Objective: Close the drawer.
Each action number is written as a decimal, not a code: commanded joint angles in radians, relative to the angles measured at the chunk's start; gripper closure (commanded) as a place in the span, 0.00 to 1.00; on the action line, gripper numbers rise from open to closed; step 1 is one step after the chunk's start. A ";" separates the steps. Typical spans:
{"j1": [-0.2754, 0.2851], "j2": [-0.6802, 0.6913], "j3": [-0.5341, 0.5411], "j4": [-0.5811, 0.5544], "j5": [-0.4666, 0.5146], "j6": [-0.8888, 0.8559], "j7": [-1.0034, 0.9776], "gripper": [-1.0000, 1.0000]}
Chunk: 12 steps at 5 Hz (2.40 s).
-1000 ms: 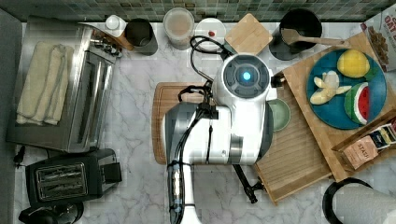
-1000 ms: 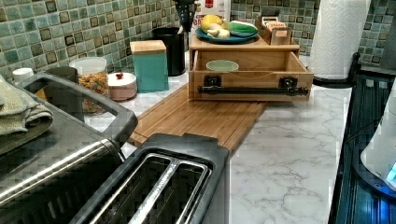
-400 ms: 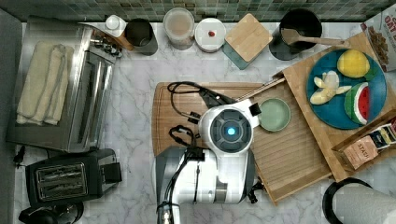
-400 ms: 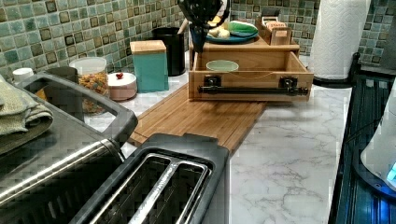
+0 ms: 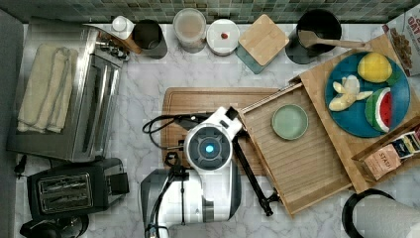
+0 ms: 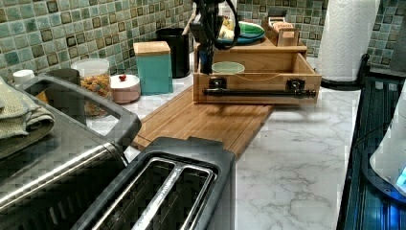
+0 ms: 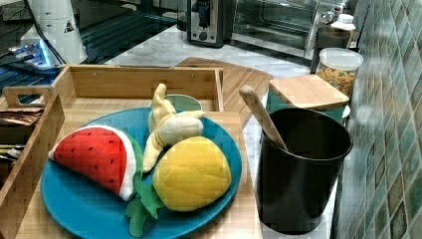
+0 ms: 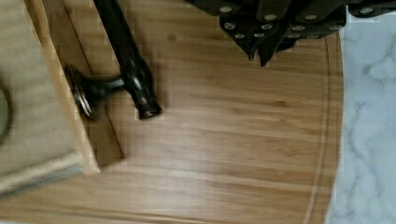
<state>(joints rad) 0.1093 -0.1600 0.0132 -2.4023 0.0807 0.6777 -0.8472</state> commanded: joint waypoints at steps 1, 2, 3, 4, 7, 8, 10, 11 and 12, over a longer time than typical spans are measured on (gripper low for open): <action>-0.005 -0.037 -0.033 -0.163 -0.164 0.094 -0.300 1.00; -0.017 -0.042 -0.028 -0.209 -0.241 0.163 -0.235 1.00; -0.030 -0.043 -0.035 -0.246 -0.264 0.196 -0.225 1.00; -0.056 -0.072 -0.035 -0.319 -0.337 0.262 -0.174 1.00; -0.077 -0.119 -0.064 -0.415 -0.344 0.303 -0.171 1.00; -0.088 -0.106 -0.069 -0.413 -0.348 0.326 -0.185 1.00; -0.088 0.074 -0.151 -0.315 -0.266 0.374 -0.369 1.00; -0.146 0.084 -0.119 -0.322 -0.250 0.362 -0.383 1.00; -0.121 0.008 -0.163 -0.326 -0.279 0.284 -0.381 1.00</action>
<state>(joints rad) 0.0010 -0.0580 -0.0795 -2.7363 -0.2142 1.0186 -1.1484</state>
